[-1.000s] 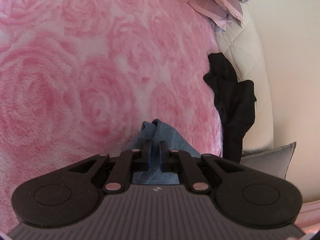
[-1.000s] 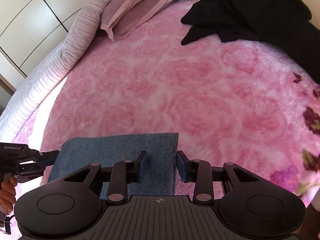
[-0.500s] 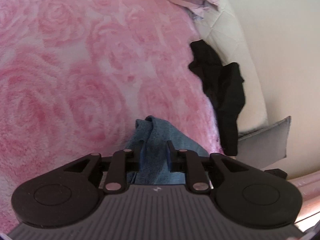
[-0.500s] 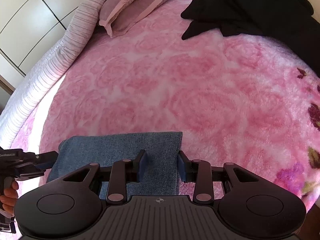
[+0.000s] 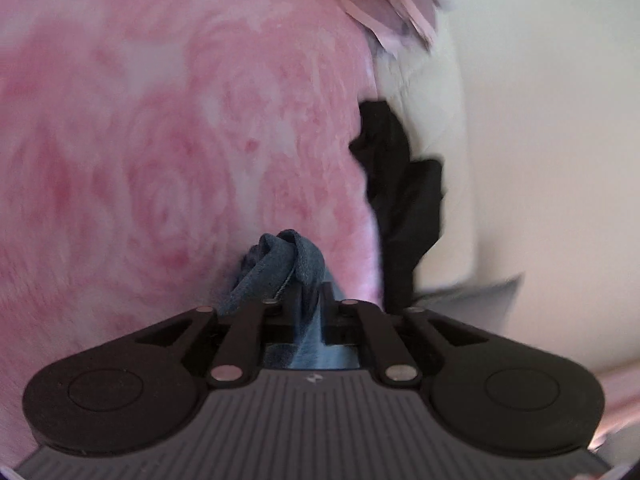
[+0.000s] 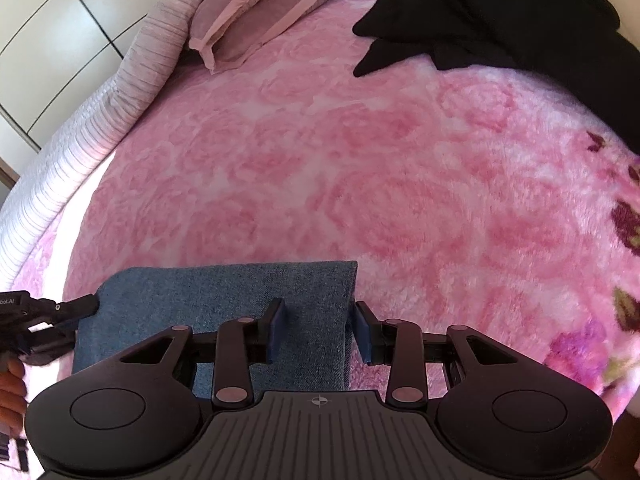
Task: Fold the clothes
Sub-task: 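Pinch the jeans edge with both grippers and lift the bundle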
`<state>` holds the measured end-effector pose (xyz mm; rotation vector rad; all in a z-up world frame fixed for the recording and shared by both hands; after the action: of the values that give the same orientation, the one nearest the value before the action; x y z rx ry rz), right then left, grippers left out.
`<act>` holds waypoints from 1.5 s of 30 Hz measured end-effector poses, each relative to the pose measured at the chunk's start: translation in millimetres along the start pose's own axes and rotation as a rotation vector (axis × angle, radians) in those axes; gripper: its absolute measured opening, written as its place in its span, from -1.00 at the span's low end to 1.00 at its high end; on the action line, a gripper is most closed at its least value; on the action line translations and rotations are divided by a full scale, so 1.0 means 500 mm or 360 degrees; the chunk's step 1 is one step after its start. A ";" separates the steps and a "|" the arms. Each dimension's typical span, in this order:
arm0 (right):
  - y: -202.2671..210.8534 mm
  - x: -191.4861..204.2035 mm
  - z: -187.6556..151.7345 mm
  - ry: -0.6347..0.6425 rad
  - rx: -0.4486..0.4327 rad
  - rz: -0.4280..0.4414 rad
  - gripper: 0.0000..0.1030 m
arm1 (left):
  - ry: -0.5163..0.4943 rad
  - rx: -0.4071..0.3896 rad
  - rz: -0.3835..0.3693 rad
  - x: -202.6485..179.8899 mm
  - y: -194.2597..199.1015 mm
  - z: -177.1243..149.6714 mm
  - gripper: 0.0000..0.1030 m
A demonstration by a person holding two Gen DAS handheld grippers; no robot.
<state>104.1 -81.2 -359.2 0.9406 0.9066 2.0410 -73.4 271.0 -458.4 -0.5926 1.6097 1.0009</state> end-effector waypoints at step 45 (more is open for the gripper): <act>-0.039 -0.058 -0.068 -0.0415 0.0258 0.0509 0.48 | -0.0466 0.0174 0.0348 -0.008 -0.055 -0.111 0.09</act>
<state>96.5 -105.0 -400.9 1.4835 0.8289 2.0583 -79.6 209.4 -460.3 -0.1864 1.4757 1.0958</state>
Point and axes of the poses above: each gripper's, at about its wrist camera, not at the fingertips, and y roughly against the way its jaws point, x to its left, z to its top, the point moved 1 cm from there along -y, roughly the way its jaws point, and after that the axes turned 2 degrees about -z, right-handed, at the moved point
